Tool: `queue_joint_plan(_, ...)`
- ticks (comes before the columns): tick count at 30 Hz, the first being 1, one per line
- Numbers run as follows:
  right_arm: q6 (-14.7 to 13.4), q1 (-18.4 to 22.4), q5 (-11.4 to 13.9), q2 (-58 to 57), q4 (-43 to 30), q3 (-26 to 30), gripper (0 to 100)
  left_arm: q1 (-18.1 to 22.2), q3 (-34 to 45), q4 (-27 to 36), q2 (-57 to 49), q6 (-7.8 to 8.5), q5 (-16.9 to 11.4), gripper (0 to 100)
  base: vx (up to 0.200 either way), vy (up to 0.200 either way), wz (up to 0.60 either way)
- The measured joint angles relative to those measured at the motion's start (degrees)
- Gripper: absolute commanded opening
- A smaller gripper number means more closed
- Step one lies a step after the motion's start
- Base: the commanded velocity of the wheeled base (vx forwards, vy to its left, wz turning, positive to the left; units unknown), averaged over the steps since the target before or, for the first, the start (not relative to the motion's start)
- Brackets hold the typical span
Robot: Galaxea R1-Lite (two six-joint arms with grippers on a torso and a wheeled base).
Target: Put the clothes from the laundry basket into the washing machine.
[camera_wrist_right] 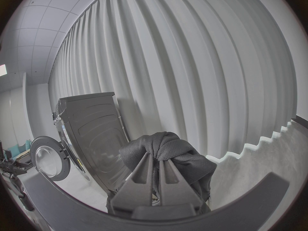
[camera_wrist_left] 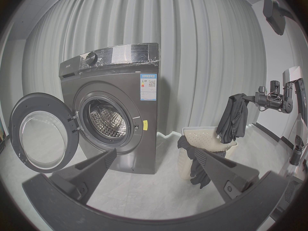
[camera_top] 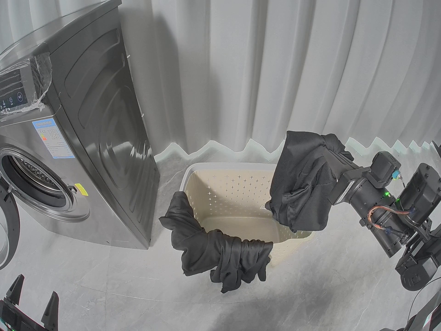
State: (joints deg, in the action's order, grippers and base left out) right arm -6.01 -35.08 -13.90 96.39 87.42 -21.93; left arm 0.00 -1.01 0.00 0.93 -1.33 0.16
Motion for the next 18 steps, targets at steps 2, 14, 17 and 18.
queue_joint_plan(2,0.0,-0.1,-0.1,-0.7,-0.2,0.2,0,0.0,0.0,0.0,0.0,-0.2,0.0,100,-0.2,0.0,0.0)
queue_joint_plan(14,0.0,0.1,0.0,-4.5,-3.9,0.3,0,0.0,0.0,0.0,0.0,-0.11,0.0,100,-0.033,0.017,0.0)
queue_joint_plan(17,0.0,0.0,0.0,-4.7,-3.9,0.0,0,0.0,0.0,0.0,0.0,-0.48,-0.1,100,0.0,0.2,0.0)
queue_joint_plan(18,0.0,0.0,0.0,-4.7,-3.9,-0.1,0,0.0,0.0,0.0,0.0,-0.52,-0.1,100,0.0,0.2,0.0)
